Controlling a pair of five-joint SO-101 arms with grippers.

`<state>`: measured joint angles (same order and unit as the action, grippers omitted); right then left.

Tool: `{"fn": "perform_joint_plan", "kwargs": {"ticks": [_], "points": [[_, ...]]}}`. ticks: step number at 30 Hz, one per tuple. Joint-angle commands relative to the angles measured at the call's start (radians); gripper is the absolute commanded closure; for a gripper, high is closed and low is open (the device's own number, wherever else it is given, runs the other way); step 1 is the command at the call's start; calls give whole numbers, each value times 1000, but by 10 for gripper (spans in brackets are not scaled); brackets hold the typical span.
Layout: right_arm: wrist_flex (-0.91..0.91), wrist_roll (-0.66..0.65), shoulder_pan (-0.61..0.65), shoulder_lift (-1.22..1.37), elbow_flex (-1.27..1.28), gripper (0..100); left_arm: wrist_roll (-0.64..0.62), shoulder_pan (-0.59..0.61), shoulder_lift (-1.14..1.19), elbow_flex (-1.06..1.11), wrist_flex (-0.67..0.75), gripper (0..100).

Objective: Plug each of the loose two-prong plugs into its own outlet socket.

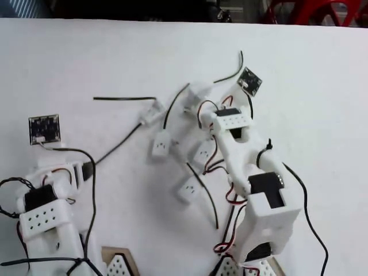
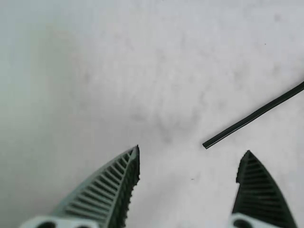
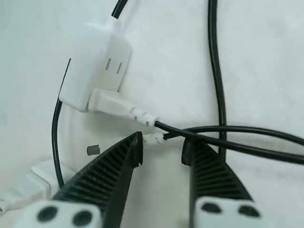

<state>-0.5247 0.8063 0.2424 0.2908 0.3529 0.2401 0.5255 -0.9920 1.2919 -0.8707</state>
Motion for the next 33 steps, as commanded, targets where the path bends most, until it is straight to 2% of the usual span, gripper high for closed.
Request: {"fn": "perform_joint_plan", "kwargs": {"ticks": [1, 4, 22, 24, 27, 33], "points": [[-24, 6, 4, -1, -40, 865, 2, 2, -33, -3, 21, 676], [-27, 40, -2, -2, -41, 864, 2, 2, -33, -3, 21, 676], [-61, 43, -25, 113, -163, 865, 3, 2, -33, 3, 21, 676], [-101, 46, -25, 120, -187, 884, 3, 2, -33, 3, 21, 676], [-130, 46, -28, 124, -201, 979, 3, 2, -33, 3, 21, 676], [-185, 37, -30, 99, -206, 981, 3, 2, -33, 5, 21, 676]]}}
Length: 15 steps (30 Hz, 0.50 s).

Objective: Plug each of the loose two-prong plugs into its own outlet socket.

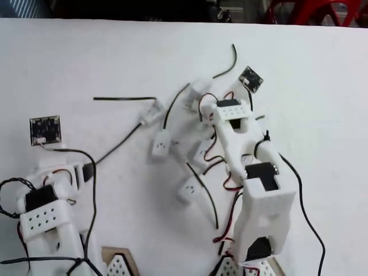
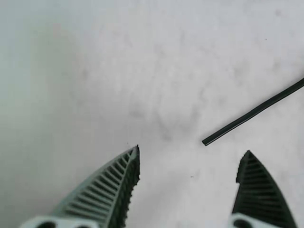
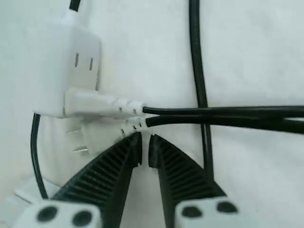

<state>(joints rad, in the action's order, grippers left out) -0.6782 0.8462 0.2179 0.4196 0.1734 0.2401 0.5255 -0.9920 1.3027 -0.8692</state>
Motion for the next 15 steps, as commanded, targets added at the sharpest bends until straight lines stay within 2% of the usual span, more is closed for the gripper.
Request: {"fn": "perform_joint_plan", "kwargs": {"ticks": [1, 7, 11, 15], "points": [[-47, -14, -5, -51, -23, 981, 3, 2, -33, -6, 20, 676], [-162, -91, -7, -223, -20, 981, 3, 2, -33, -6, 20, 676], [-150, -95, -10, -262, -26, 972, 3, 2, -33, -6, 20, 676], [-56, -118, 7, -252, -18, 905, 3, 2, -33, -6, 20, 676]]}}
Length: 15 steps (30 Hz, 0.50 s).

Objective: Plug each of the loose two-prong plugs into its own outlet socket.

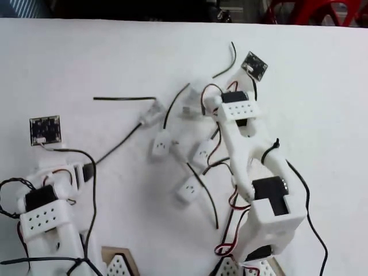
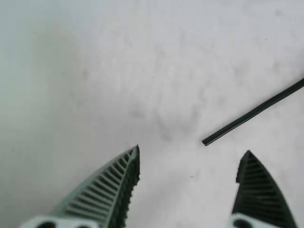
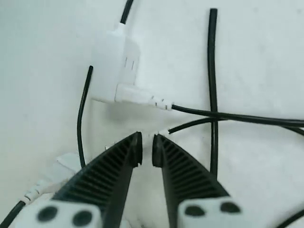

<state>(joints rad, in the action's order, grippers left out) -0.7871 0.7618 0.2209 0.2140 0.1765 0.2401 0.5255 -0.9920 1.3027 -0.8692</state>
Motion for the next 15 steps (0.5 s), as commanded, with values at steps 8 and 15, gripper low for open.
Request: {"fn": "perform_joint_plan", "kwargs": {"ticks": [8, 15], "points": [[200, -155, 105, 39, -31, 936, 3, 2, -33, -6, 20, 676], [317, -160, 110, 134, -31, 937, 3, 2, -33, -6, 20, 676]]}}
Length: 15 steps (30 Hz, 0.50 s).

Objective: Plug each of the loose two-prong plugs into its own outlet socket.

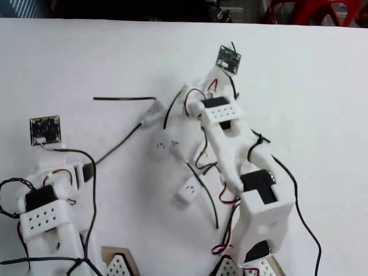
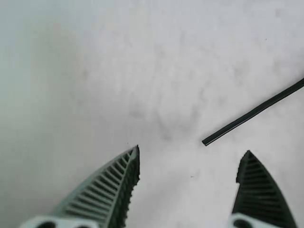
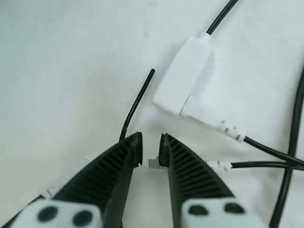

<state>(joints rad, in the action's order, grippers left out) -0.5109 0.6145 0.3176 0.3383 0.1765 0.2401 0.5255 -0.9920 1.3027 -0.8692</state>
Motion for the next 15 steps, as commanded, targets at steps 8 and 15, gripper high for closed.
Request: {"fn": "perform_joint_plan", "kwargs": {"ticks": [8, 15], "points": [[-145, -14, 33, 104, -95, 937, 3, 2, -33, -6, 20, 676], [-556, -224, 35, -38, -166, 937, 3, 2, -33, -6, 20, 676]]}}
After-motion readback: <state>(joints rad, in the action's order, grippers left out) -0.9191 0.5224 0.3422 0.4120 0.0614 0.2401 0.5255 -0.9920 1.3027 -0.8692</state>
